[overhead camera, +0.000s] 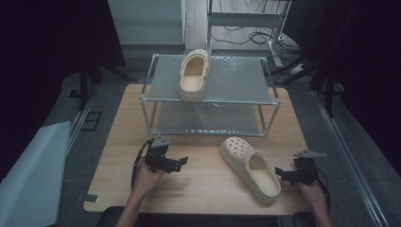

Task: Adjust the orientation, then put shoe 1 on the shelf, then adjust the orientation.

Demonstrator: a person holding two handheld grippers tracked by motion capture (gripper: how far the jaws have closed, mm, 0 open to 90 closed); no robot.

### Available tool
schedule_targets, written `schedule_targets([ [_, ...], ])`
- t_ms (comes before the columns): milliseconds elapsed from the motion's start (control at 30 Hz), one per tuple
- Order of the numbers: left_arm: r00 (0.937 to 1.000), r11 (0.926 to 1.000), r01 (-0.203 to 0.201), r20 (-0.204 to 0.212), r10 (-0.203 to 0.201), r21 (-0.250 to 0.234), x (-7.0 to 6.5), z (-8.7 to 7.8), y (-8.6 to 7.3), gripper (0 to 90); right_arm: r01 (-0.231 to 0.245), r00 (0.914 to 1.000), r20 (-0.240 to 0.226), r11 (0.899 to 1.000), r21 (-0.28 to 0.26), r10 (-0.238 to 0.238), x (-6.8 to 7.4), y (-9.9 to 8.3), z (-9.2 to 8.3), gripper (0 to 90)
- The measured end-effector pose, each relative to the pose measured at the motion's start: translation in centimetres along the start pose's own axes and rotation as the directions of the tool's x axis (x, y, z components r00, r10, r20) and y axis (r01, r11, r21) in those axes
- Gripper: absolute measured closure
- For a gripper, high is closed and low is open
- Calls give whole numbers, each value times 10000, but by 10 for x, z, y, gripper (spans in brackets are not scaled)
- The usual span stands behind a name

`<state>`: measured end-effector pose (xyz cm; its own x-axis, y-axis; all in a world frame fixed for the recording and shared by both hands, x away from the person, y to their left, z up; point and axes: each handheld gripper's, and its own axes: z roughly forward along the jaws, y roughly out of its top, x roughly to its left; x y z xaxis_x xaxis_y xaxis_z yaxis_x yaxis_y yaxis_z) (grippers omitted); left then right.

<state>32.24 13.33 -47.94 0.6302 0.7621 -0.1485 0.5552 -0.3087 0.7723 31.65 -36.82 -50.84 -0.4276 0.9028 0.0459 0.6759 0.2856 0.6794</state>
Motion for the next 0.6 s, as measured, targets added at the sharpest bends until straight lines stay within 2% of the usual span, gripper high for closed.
schedule_targets([
  [200,9989,9990,-441,-152,443,107,-5,7,-11,0,119,9999,-76,9999,74,-119,3,0,1,58],
  [400,9997,9997,-251,-72,250,-56,-3,9,-18,0,417,9984,-384,9988,255,-407,11,1,3,74],
  [600,9995,9994,-323,-65,323,-98,-2,9,-20,0,572,9975,-425,9982,196,-563,17,2,2,82],
])
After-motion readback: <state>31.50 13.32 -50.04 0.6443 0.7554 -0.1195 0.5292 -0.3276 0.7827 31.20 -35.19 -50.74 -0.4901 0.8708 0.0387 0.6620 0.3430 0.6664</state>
